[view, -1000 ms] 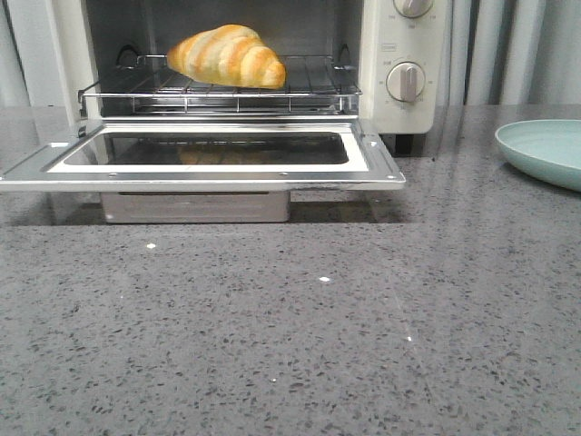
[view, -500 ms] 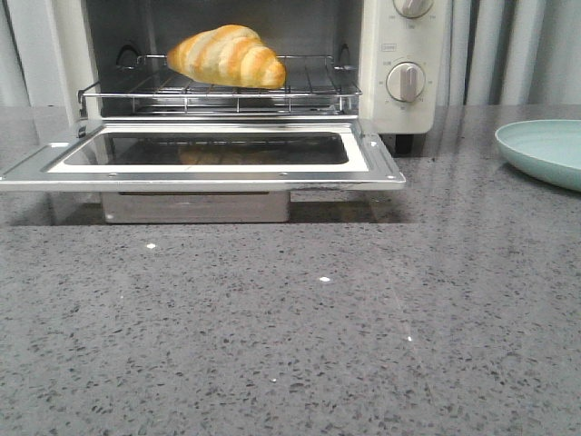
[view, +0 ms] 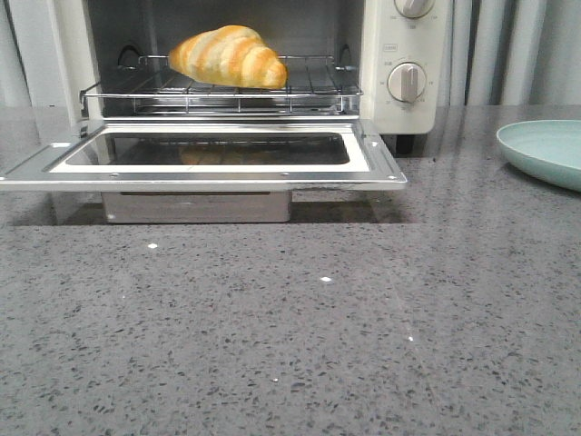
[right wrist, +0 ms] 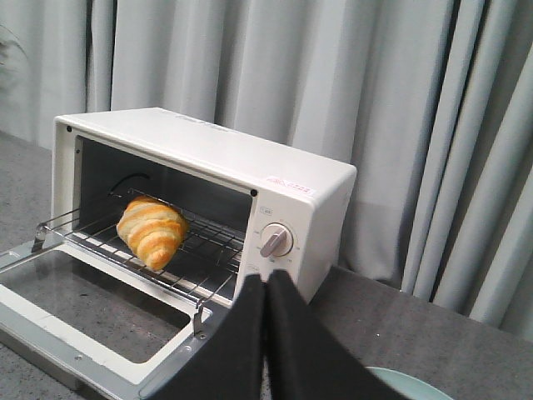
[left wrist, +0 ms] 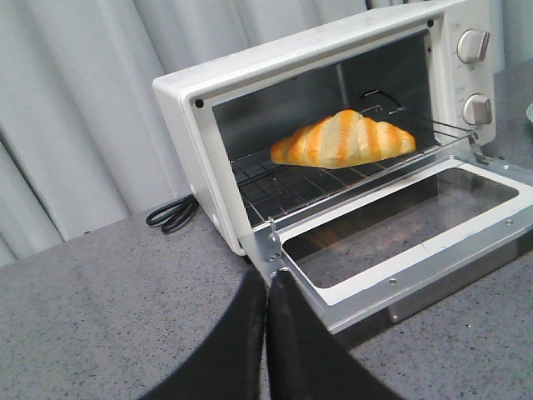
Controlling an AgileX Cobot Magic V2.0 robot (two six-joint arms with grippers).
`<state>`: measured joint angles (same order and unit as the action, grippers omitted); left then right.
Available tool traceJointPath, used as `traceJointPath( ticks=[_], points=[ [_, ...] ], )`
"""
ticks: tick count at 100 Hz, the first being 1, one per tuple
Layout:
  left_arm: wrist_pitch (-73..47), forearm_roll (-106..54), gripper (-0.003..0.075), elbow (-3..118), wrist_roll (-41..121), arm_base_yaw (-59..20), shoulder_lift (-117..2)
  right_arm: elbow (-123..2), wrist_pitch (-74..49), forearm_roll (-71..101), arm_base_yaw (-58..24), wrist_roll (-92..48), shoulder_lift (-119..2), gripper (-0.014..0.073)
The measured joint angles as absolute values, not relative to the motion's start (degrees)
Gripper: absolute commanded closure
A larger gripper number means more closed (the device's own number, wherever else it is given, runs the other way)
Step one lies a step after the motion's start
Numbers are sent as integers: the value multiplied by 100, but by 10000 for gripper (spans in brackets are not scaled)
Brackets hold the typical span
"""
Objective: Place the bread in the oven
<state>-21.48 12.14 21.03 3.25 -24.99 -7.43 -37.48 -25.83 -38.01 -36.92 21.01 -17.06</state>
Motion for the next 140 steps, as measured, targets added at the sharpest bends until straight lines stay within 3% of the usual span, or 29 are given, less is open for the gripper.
traceJointPath(
  ticks=[27, 48, 78, 140],
  points=[
    [-1032, 1169, 741, 793, 232, -2001, -482, -3748, -2583, -3801, -3692, 2110, -1706, 641],
    [-976, 902, 741, -6, -69, -1422, -340, -3748, -2583, -3801, -3692, 2110, -1706, 641],
    [-1911, 626, 741, -7, -117, -1128, 11, -3748, -2579, -3801, -3692, 2110, -1706, 641],
    [-1931, 556, 741, -7, -120, -1128, 11, -3748, -2579, -3801, -3692, 2114, -1706, 641]
  ],
)
